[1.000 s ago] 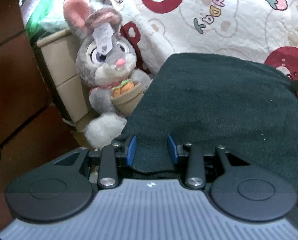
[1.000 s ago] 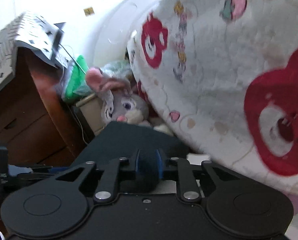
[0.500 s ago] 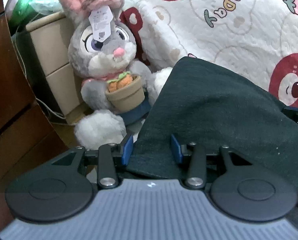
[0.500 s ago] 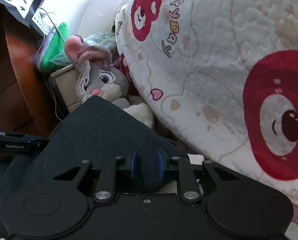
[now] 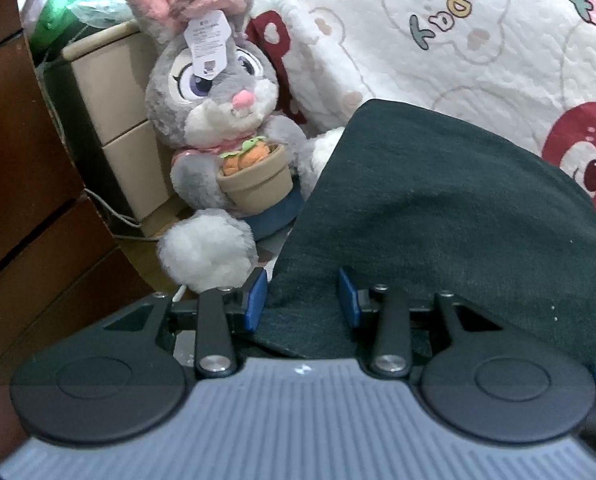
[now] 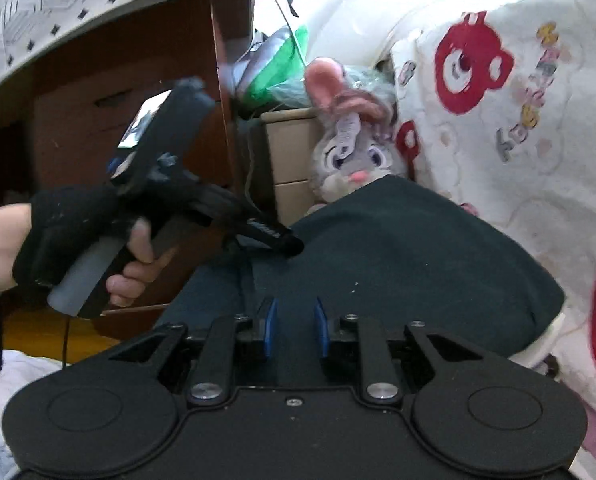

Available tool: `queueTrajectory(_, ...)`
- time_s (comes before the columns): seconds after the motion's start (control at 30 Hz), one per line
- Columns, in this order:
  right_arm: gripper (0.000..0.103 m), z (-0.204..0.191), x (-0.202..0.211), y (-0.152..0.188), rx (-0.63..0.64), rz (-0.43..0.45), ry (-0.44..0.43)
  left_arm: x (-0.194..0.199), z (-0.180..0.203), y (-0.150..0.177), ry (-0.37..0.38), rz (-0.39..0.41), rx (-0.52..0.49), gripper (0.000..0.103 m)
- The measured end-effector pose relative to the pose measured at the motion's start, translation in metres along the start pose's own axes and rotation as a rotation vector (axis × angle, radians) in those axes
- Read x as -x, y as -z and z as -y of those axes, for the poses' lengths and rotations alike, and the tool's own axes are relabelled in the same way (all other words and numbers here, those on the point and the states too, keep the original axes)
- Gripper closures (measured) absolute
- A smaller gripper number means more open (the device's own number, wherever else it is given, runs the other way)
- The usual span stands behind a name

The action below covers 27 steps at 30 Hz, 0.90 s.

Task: Fold clothes
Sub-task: 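Lower the jeans bundle onto the folded clothes stack with both tools, then open both tools to release the jeans on top of the stack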

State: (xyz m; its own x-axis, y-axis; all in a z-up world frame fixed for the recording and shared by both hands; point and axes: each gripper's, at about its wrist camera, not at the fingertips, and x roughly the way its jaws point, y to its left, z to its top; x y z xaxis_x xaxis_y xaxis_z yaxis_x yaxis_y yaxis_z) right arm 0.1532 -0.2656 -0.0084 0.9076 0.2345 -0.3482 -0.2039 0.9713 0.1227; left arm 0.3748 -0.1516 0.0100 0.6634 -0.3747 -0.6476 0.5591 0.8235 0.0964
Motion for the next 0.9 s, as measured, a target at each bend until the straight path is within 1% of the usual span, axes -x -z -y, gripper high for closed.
queueTrajectory(0.07,0.065,-0.014,0.003,0.004,0.023,0.005,-0.001,0.000,0.005,0.001,-0.027,0.005,0.009,0.066)
queueTrajectory(0.1,0.065,-0.019,0.004,0.006,0.034,0.005,-0.011,0.002,0.008,0.001,-0.041,0.006,-0.008,0.066)
queueTrajectory(0.17,0.064,-0.022,0.009,0.011,0.043,-0.004,-0.078,0.005,0.012,0.001,-0.075,0.018,-0.024,0.065)
queueTrajectory(0.23,0.064,-0.022,0.026,0.021,0.031,0.035,-0.109,0.009,0.015,0.000,-0.117,0.036,-0.023,0.058)
queueTrajectory(0.27,0.066,-0.021,0.036,0.027,0.025,0.057,-0.118,0.012,0.016,0.000,-0.137,0.046,-0.024,0.058)
queueTrajectory(0.33,0.063,-0.012,0.066,0.042,0.005,0.129,-0.054,0.029,0.030,0.010,-0.179,0.094,-0.053,0.058)
queueTrajectory(0.37,0.060,0.000,0.078,0.049,-0.024,0.142,-0.023,0.038,0.037,0.015,-0.200,0.118,-0.067,0.057)
queueTrajectory(0.4,0.057,0.011,0.089,0.058,-0.065,0.145,-0.002,0.047,0.044,0.020,-0.221,0.143,-0.082,0.053)
queueTrajectory(0.43,0.056,0.022,0.099,0.066,-0.105,0.146,0.017,0.056,0.051,0.025,-0.242,0.167,-0.096,0.046)
queueTrajectory(0.47,0.056,0.034,0.104,0.073,-0.143,0.136,0.034,0.064,0.057,0.030,-0.260,0.189,-0.109,0.043)
queueTrajectory(0.5,0.056,0.045,0.109,0.080,-0.178,0.122,0.058,0.069,0.062,0.037,-0.247,0.185,-0.101,0.040)
queueTrajectory(0.57,0.056,0.061,0.115,0.090,-0.228,0.096,0.111,0.079,0.070,0.052,-0.223,0.179,-0.085,0.039)
queueTrajectory(0.63,0.056,0.073,0.124,0.099,-0.280,0.087,0.135,0.092,0.079,0.067,-0.236,0.187,-0.071,0.039)
queueTrajectory(0.7,0.056,0.077,0.133,0.108,-0.315,0.077,0.138,0.103,0.088,0.080,-0.250,0.186,-0.064,0.039)
queueTrajectory(0.8,0.056,0.074,0.146,0.116,-0.331,0.040,0.140,0.117,0.103,0.097,-0.271,0.173,-0.062,0.039)
queueTrajectory(0.9,0.056,0.069,0.160,0.122,-0.330,0.014,0.139,0.139,0.116,0.111,-0.306,0.149,-0.017,0.039)
